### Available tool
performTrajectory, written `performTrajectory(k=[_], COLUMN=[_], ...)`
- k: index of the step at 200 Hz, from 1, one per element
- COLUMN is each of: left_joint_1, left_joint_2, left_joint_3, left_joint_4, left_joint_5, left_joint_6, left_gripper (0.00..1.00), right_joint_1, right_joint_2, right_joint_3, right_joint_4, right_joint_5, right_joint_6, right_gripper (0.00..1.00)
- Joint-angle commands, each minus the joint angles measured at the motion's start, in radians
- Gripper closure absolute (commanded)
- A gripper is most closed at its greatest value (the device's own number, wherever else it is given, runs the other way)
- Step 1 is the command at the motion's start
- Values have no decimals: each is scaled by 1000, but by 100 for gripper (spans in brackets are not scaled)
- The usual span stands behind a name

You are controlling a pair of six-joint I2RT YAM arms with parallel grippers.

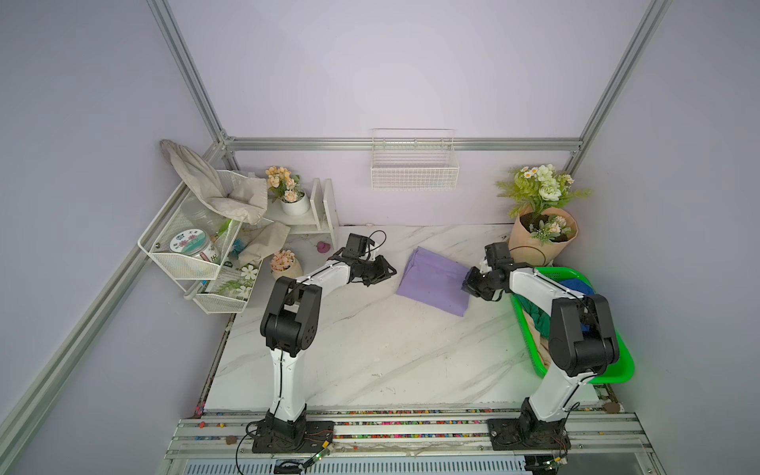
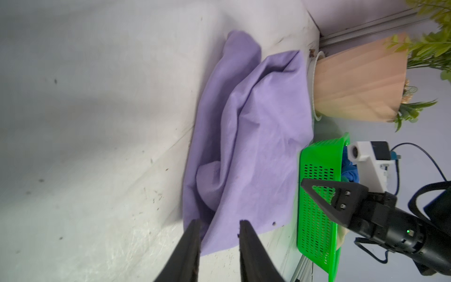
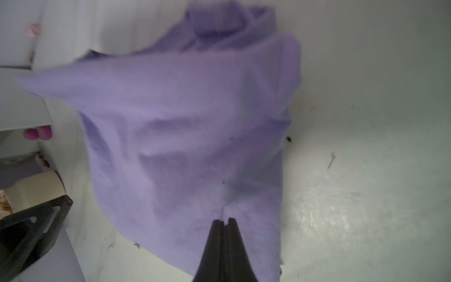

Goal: Fold and stack t-shirts
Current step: Move the T-shirt to the center of the board.

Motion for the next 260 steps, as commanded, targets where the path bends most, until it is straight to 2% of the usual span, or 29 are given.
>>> performTrajectory(k=[1,35,55,68,104,116,136,159,192,225,260], left_joint_1=[-7,-16,-17,-17,-19,-19,-17,-17,-17,-19,-19], left_joint_2=[-27,-48,-61,-66,-90,-98,-108,-110,-111,-84,-92], left_joint_3=[-60,-87,-105,-111,-116,-117,-120,-118,-140,-139,-142], left_joint_4=[50,64,84,89,75,64,34,11,37,62,74], left_joint_5=[7,-3,2,8,8,8,0,0,-6,11,11], left_joint_6=[-13,-17,-32,-40,-31,-18,6,25,10,-15,-16], left_gripper=[69,70,69,70,69,69,69,68,68,68,68], right_joint_1=[49,88,91,90,60,48,55,93,154,198,219], right_joint_2=[-2,17,82,148,346,380,378,297,198,267,349], right_joint_3=[-3,-15,45,133,516,611,708,690,570,505,457], right_joint_4=[-7,5,4,-28,-251,-295,-329,-317,-245,-203,-159], right_joint_5=[-33,12,42,89,286,284,212,169,88,-22,-23], right_joint_6=[30,43,32,0,-103,-116,-123,-113,-81,-43,-2], right_gripper=[99,97,96,95,95,95,94,94,93,93,93])
